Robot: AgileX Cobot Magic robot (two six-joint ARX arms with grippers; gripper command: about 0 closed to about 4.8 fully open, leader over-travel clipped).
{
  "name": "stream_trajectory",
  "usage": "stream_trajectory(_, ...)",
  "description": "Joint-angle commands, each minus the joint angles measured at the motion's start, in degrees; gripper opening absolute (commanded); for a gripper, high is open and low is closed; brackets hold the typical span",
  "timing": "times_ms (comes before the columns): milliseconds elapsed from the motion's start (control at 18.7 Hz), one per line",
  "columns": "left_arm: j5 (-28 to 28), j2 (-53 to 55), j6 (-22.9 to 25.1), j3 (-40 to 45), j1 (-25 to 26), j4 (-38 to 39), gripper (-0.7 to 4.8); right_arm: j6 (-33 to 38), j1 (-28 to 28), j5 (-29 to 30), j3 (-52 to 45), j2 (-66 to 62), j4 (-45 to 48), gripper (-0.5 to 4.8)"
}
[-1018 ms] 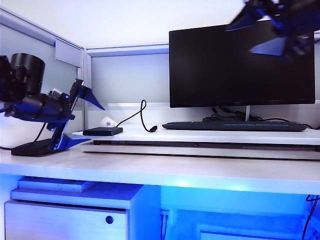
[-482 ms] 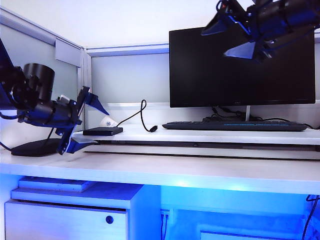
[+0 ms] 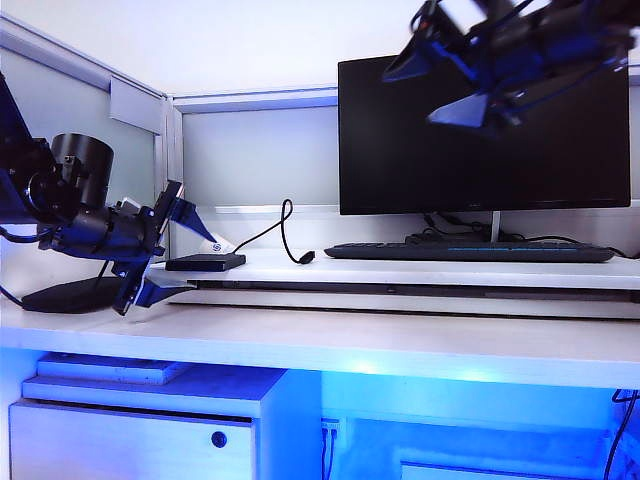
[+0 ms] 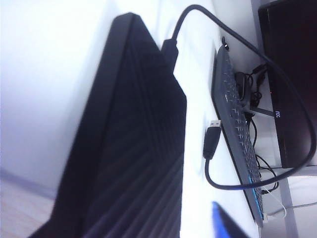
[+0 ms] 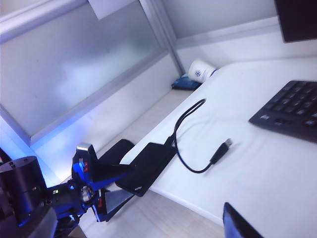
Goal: Unplug the data cable of the portable hard drive.
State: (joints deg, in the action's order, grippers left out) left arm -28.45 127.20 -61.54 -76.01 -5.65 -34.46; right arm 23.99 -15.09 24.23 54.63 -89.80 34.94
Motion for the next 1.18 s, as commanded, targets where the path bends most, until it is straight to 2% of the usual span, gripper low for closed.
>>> stream_trajectory(54,1.7,0.0,0.1,-0.4,0.0,-0.4,2.99,-0.2,-1.4,0.5,2.9,-2.3,0.8,4.31)
stream_trajectory(268,2.1,1.4,0.0,-0.6,0.0,-0.3,2.94,-0.3,-3.1,0.0,5.2,-2.9,0.5,4.31)
stream_trajectory(429,1.4,1.9,0.0,-0.6,-0.1,-0.3,1.73,-0.2,-3.3,0.0,5.8,-2.9,0.3,4.31)
stream_trajectory(643,1.2,1.9,0.0,-0.6,0.0,-0.8,1.60,-0.2,-3.3,-0.1,5.8,-3.5,0.0,4.31)
stream_trajectory(750,-0.3,1.9,-0.3,-0.6,-0.1,-1.3,0.86,-0.2,-3.3,-0.1,5.8,-4.0,0.0,4.31)
stream_trajectory(1125,-3.9,1.9,-1.6,-0.6,-0.1,-2.5,0.76,-0.2,-3.3,-0.1,6.3,-5.2,0.0,4.31)
stream_trajectory(1179,-4.4,1.9,-1.8,-0.6,-0.1,-2.7,0.42,-0.2,-3.3,-0.1,6.6,-5.2,0.1,4.31)
